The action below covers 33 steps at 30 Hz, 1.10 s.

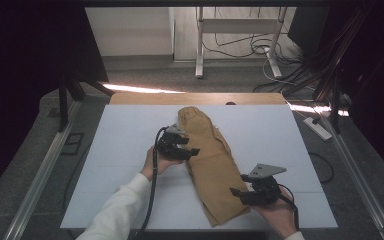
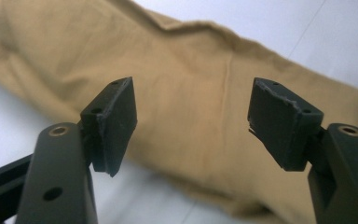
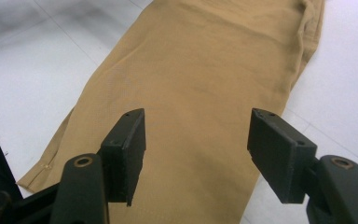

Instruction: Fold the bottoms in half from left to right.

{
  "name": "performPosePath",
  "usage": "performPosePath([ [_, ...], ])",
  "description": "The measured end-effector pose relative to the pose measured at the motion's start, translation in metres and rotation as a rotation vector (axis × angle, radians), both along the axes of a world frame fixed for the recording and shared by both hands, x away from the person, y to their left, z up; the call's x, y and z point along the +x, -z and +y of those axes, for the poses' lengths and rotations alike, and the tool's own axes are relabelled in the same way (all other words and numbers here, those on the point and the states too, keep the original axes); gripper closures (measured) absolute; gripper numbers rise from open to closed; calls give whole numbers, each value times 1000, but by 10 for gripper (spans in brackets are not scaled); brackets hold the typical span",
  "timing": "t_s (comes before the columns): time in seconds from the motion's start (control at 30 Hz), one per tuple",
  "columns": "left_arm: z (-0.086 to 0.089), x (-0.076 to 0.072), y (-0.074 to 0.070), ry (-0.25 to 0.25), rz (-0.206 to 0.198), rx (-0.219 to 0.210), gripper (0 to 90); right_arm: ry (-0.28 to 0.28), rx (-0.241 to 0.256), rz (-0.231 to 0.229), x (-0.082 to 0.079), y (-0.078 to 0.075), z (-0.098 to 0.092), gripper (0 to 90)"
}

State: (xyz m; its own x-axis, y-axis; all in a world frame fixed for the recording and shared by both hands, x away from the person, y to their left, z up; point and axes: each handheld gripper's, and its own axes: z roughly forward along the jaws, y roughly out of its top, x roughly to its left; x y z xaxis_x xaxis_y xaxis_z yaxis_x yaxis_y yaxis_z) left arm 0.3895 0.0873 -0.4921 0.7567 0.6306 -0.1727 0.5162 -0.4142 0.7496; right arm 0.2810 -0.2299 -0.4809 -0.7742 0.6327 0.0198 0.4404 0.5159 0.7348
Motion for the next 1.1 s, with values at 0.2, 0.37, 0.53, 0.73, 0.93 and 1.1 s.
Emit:
performPosePath([
  [0.2,13,-17,0,-4,-11,29,309,0,5,11,7,-1,-1,376],
  [0.37,22,-28,-1,-1,-3,23,306,3,9,4,9,-4,-1,376],
  [0.53,28,-34,0,-5,-12,18,299,-18,8,8,10,-6,6,376],
  [0.73,33,-37,2,-8,-11,17,294,-46,2,8,13,-9,18,376],
  [0.93,39,-36,1,-13,-17,21,289,-75,-2,6,12,-11,32,373],
  [1.1,43,-35,-1,-23,-21,15,280,-117,-25,20,9,-7,51,369],
])
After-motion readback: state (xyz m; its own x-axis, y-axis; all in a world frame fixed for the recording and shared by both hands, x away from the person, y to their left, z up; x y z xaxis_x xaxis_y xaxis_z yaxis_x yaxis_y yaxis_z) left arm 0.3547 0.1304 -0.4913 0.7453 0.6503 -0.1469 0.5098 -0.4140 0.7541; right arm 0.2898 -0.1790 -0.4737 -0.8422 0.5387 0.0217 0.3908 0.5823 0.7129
